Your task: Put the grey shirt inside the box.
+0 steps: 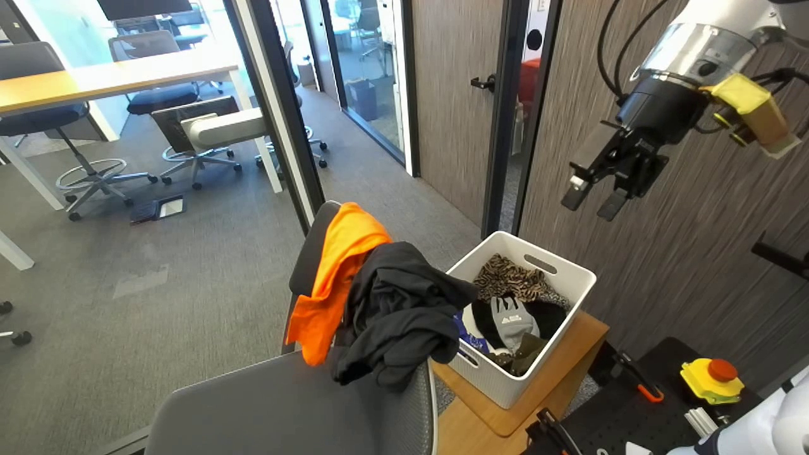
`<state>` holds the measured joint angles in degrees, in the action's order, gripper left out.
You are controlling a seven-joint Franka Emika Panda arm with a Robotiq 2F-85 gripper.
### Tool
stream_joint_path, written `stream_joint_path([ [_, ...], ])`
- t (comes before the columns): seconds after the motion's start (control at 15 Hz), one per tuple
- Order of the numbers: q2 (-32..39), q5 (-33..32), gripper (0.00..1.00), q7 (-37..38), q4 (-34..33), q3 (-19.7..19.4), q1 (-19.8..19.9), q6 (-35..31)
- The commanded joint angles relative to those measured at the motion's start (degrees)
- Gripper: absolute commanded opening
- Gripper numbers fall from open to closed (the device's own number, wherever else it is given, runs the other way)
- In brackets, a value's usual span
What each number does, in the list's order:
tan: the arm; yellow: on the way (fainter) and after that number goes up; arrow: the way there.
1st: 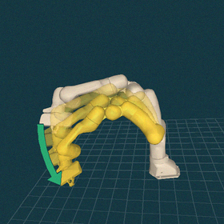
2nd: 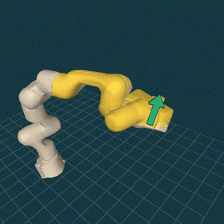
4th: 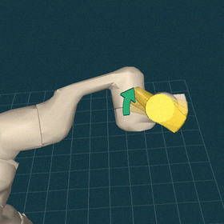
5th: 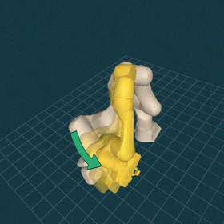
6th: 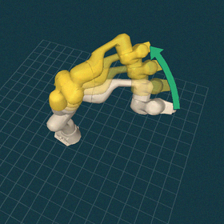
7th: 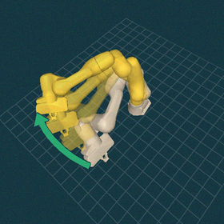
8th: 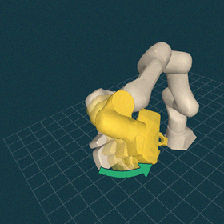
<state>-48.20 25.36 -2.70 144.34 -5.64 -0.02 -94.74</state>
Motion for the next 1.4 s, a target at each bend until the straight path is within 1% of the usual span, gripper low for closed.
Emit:
stream_joint_path([
  [0.0,-0.3,10.04,1.0,4.05,1.18,3.82,-2.33,-1.76],
  [0.2,2.16,17.61,1.0,4.31,1.48,8.27,-4.03,-4.38],
  [0.47,6.5,26.74,1.0,4.46,1.14,13.02,-5.24,-8.41],
  [0.67,9.64,31.68,1.0,4.07,0.76,14.63,-5.32,-10.86],
  [0.93,13.77,33.75,1.0,4.8,0.2,15.93,-5.33,-11.01],
  [1.33,16.51,35.5,1.0,5.11,0.16,17.65,-6.97,-10.71],
])
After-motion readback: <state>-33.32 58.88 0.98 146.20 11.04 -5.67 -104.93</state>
